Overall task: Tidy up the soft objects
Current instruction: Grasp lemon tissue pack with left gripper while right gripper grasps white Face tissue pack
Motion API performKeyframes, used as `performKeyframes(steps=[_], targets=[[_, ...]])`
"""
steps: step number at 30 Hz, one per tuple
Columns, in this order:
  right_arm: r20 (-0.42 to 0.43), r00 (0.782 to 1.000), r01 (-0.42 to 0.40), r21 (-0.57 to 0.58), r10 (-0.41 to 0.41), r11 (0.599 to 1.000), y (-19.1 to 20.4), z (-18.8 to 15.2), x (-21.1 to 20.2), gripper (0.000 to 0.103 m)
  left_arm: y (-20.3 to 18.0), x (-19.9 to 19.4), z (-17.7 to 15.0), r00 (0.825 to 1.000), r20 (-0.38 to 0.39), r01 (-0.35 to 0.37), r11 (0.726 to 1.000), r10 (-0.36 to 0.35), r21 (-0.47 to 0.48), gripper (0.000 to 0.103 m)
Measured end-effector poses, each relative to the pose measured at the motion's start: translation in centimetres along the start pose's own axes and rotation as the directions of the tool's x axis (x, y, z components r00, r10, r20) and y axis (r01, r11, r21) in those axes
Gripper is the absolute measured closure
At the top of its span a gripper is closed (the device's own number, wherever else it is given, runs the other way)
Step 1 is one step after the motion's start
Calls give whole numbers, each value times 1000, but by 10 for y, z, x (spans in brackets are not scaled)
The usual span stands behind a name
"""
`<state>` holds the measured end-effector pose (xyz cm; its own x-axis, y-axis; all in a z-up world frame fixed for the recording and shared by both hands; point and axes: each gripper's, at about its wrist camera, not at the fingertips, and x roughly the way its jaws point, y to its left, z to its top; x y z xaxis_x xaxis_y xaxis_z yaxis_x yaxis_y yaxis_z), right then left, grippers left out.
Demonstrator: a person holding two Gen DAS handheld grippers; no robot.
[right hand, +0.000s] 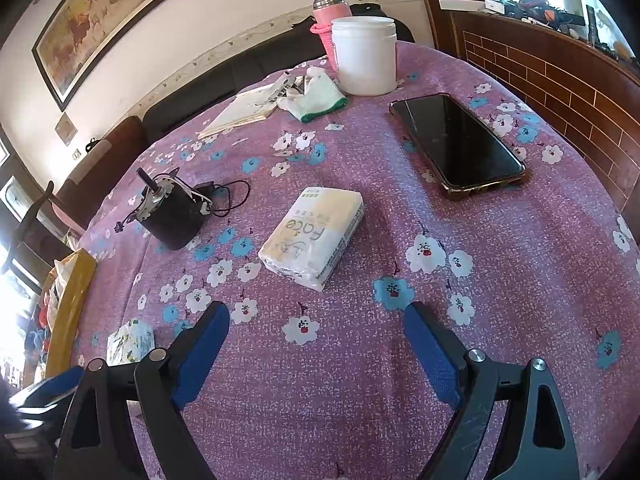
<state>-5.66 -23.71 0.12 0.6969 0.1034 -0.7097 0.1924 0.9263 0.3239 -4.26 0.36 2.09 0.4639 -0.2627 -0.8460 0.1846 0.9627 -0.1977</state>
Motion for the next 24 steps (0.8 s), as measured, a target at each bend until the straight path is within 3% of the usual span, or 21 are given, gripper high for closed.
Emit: performKeyframes(steps=[11, 18, 24], targets=[[-1, 1000, -9, 3, 9, 1000, 0, 0, 0, 10, -26, 26, 8, 999, 32, -37, 998, 35, 57, 0], [-1, 1000, -8, 2, 8, 1000, -1, 1, 1, 10, -46, 37, 2, 990, 25, -140, 976, 138, 166, 0], [-2, 1000, -5, -3, 5, 1000, 0, 0, 2, 9, -46, 39, 7, 991, 30, -134, 980, 131, 144, 0]])
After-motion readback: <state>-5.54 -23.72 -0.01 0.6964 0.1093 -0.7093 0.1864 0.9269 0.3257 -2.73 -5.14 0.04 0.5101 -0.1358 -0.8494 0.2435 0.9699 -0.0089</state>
